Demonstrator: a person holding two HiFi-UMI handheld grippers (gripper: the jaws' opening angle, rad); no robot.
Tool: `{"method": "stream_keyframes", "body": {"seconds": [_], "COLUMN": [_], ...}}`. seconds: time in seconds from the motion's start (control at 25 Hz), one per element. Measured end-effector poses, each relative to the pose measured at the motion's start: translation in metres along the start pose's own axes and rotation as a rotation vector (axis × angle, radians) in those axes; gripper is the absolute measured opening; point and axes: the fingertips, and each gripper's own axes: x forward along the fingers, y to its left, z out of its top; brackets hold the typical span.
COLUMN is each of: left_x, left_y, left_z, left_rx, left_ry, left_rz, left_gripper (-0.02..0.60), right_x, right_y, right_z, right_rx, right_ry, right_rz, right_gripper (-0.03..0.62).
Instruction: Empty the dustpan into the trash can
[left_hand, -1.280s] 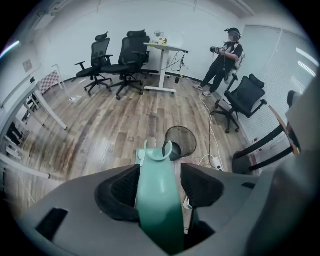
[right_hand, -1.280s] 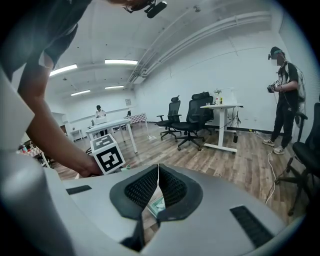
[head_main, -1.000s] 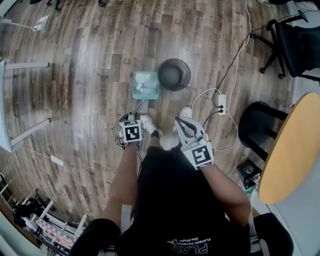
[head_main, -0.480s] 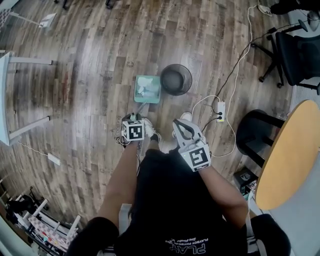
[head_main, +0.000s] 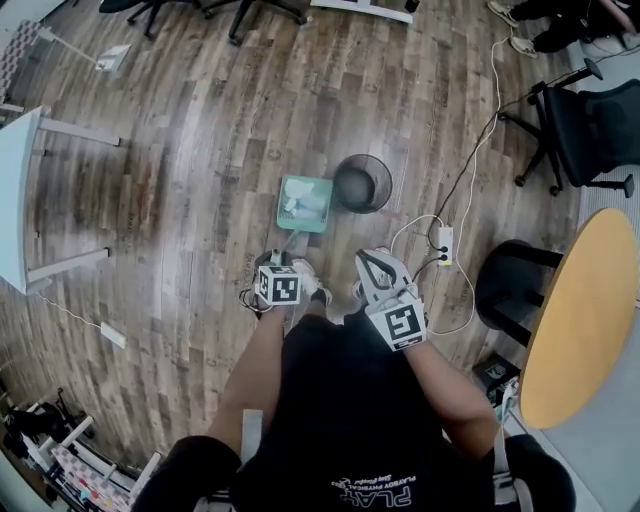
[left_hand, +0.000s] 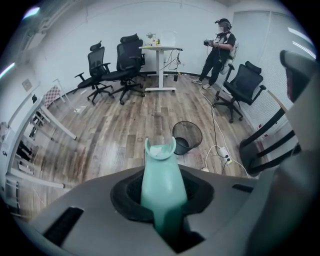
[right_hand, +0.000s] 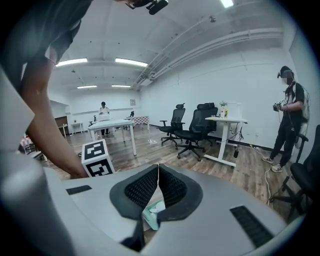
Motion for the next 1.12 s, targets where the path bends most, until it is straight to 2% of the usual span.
{"method": "stream_keyframes", "body": {"seconds": [0.24, 0.4, 0.6, 0.72, 1.12], "left_x": [-0.04, -0.066, -0.099, -0.125, -0.189], "left_y": [0.02, 0.033, 0.03, 0.021, -0.029], "left_z": [-0.011, -0.016, -0.022, -0.026, -0.026], "left_rx": [0.13, 0.15, 0.174, 0.208, 0.381], "left_ry": [-0.07, -0.113, -0.177, -0.225, -0.339], "left_rz": [-0.005, 0.002, 0.037, 0.07, 0.177], "left_gripper": [0.097, 0.097, 0.097, 0.097, 0.097], "right_x": [-0.016, -0.03, -0.046, -0.062, -0.146], "right_y": [-0.023, -0.031, -0.027, -0.016, 0.003], "right_z": [0.008, 0.019, 0.029, 0.036, 0.016], "right_rx": [0.0, 0.0, 0.022, -0.011, -0.032], "right_ry": [-0.017, -0.041, -0.085, -0.116, -0.157], "right_rz": [-0.176, -0.246, -0.249, -0.228, -0.202], "right_gripper": [0.025, 0.025, 0.025, 0.025, 0.025]}}
